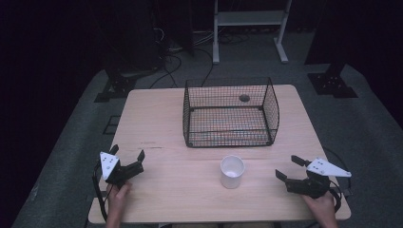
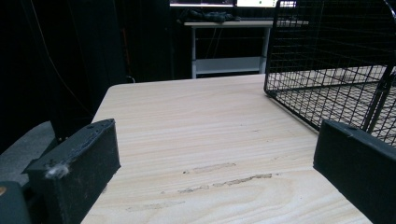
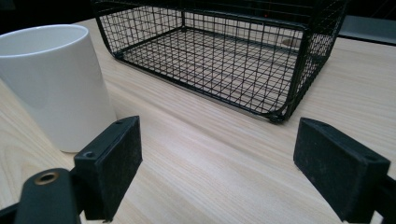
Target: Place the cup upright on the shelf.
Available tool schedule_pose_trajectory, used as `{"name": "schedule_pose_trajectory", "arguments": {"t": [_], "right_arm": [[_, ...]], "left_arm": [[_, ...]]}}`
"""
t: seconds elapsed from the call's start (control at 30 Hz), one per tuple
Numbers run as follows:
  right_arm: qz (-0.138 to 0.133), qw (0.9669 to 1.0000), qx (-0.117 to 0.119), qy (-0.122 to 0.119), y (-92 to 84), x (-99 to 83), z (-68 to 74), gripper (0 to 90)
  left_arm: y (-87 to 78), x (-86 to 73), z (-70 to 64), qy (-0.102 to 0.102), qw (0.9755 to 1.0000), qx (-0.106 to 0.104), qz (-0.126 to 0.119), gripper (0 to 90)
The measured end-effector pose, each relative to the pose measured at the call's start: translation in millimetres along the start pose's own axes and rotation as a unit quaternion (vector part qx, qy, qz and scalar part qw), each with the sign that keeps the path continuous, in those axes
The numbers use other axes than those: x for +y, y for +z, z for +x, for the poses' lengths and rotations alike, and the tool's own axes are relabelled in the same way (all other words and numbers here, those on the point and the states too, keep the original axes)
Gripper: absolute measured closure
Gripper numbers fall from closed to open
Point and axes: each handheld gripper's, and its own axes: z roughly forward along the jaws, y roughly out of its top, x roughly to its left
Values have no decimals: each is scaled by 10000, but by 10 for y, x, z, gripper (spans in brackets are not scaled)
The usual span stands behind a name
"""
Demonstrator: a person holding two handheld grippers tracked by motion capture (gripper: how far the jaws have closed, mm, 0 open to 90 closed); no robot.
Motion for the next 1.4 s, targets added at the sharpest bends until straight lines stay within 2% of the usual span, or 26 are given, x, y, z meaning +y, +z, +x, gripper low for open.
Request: {"name": "schedule_pose_trajectory", "arguments": {"t": [0.43, 1.4], "right_arm": [[83, 9999, 132, -52, 24, 6, 72, 144], [114, 9986, 463, -238, 115, 65, 345, 135]], "left_arm": [[-1, 0, 1, -2, 10000, 1, -1, 0], [-2, 0, 4, -11, 10000, -3, -5, 0]]}}
